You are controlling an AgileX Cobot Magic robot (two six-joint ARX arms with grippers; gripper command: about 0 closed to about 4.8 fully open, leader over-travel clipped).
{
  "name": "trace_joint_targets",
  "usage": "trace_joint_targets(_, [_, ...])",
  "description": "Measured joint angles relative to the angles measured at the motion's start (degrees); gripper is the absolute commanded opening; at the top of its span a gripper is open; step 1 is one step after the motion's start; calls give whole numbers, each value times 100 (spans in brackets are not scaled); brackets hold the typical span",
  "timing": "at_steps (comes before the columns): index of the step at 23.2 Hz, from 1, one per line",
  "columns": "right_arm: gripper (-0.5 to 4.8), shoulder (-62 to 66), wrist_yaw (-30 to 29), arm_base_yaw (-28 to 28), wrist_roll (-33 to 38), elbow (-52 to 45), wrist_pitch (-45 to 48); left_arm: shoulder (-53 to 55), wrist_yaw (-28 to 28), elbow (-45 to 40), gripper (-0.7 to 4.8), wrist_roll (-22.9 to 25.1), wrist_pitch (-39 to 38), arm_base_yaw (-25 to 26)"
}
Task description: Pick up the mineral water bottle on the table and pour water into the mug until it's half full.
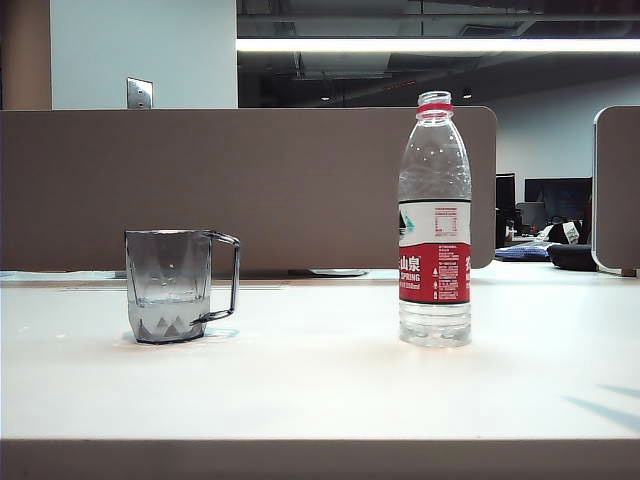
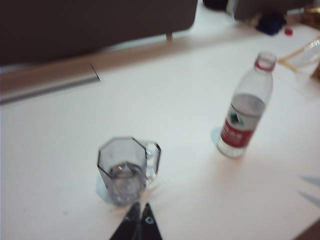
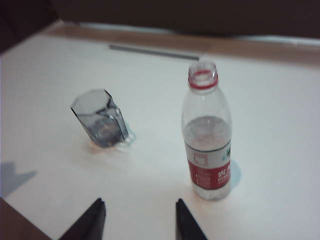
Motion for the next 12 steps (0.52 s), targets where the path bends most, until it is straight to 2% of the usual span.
trace_joint_targets(2, [195,-544,-15,-11,7,-2,-118,-74,-57,-238,-4,22,304,0])
trace_joint_targets(4, [156,-1082,-15,-11,9,-2,-400,-197,-13,-555,-2,-7,304,-107])
trace_joint_targets(7, [9,-1620,-35,-11,50,-2,-820,-719,164,-992,-2,7,212,-365])
trace_joint_targets(8, [-6,-1888,-28,-15,50,-2,-1110,-1091,179,-1196,-3,46,374,-411])
trace_joint_targets(11, [-6,-2118,256,-15,52,-2,-1436,-1685,-120,-1635,-4,125,911,-398])
trace_joint_targets(12, [-6,-2138,573,-15,52,-2,-1729,-2055,-280,-1969,-4,155,1001,-398])
